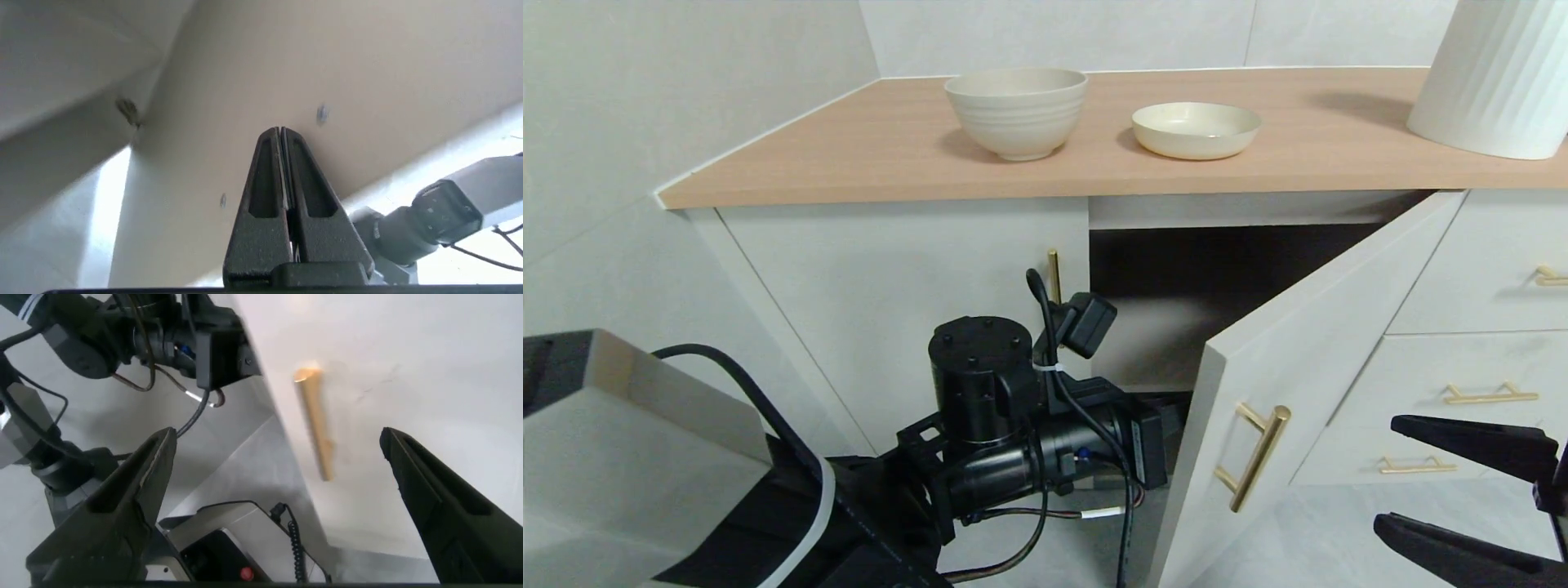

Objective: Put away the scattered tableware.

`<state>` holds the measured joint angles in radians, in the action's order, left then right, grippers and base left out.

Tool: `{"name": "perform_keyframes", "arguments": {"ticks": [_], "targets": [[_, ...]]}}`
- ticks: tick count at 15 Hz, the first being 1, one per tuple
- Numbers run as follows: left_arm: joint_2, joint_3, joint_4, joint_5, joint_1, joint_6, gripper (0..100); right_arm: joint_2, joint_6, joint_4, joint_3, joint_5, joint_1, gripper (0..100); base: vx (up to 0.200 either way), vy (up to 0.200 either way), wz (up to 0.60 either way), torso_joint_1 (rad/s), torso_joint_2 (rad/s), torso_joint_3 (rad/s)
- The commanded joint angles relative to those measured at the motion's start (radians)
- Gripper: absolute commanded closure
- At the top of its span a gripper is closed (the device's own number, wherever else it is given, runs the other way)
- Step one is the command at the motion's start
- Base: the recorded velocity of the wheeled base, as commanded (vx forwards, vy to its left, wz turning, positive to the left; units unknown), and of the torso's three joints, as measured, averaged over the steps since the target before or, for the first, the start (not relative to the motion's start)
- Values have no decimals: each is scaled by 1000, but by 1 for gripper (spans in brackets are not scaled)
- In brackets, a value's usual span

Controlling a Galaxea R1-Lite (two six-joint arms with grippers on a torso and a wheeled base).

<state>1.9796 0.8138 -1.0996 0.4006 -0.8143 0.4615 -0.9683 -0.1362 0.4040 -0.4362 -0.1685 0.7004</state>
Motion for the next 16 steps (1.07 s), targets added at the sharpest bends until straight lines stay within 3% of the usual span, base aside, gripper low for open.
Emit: {"name": "perform_keyframes", "arguments": {"ticks": [1,7,13,16], "targets": [[38,31,6,-2,7,0,100,-4,1,1,1,0,1,0,0,0,0,0,0,0],[110,150,69,-2,50,0,100,2,1,1,1,0,4,0,0,0,0,0,0,0],[108,189,99,-6,46,0,100,3,1,1,2,0,5,0,-200,0,0,8,0,3],[159,243,124,-6,47,2,100,2,1,1,4,0,5,0,0,0,0,0,0,0]]}}
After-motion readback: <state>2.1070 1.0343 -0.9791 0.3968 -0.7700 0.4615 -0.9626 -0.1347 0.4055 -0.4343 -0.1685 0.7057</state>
